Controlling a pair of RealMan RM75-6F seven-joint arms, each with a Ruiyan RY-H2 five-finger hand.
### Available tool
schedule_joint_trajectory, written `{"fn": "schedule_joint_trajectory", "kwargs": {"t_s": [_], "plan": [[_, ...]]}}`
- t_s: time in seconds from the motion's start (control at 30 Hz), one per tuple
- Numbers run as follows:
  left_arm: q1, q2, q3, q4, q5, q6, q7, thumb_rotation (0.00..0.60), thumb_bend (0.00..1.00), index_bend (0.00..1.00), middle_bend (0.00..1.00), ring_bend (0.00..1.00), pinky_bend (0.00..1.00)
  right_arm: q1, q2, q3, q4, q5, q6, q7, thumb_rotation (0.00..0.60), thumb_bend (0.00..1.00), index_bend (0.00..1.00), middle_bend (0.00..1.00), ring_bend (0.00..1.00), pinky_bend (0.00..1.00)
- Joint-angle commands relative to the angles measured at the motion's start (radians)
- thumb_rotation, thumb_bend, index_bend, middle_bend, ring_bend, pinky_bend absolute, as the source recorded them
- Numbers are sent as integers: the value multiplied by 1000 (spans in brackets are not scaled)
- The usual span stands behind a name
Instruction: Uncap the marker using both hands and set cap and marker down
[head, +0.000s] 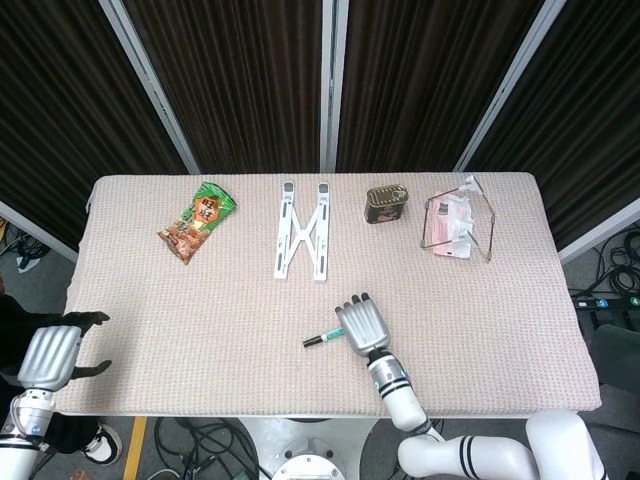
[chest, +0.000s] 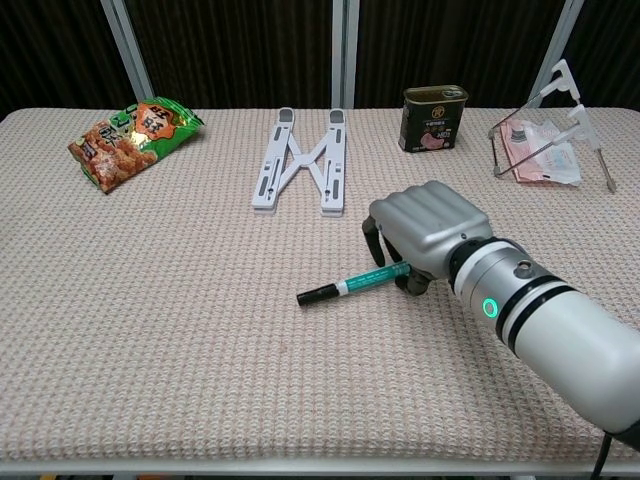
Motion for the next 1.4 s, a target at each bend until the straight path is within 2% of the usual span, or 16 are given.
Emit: {"fn": "schedule_joint_trajectory", "kwargs": {"t_s": [0.03, 0.33, 0.7, 0.87, 1.1, 1.23, 1.4], "plan": [[-4, -4, -5, 2, -3, -3, -5, 600, 0, 314, 347, 281, 335, -3, 11, 10, -10, -8, 15, 8, 600, 253, 623, 569, 357, 356], [-70, 5, -45, -43, -19, -71, 1, 600, 0, 315, 347, 281, 350, -1, 22, 92, -33, -10, 100, 24, 600, 299, 658, 597, 370, 363], [-204, 12, -149, -132, -155, -196, 136, 600, 53, 324, 347, 281, 357, 60, -4, 230, -33, 50, 142, -4, 600, 311, 681, 613, 390, 390], [-285, -22, -199, -128, -228, -253, 201, 600, 54, 324, 347, 282, 385, 94, -7, 272, -28, 88, 139, -26, 600, 312, 681, 614, 390, 390], [-393, -119, -247, -79, -346, -274, 371, 600, 56, 324, 347, 282, 403, 173, -28, 332, 7, 144, 131, -75, 600, 311, 681, 613, 390, 390], [-438, -183, -274, -42, -407, -234, 453, 600, 56, 328, 358, 283, 404, 211, -77, 367, 54, 151, 183, -73, 600, 316, 681, 614, 390, 385], [-485, -229, -301, -24, -490, -206, 530, 600, 56, 334, 367, 295, 408, 258, -123, 386, 105, 180, 189, -87, 600, 322, 682, 614, 390, 384]]}}
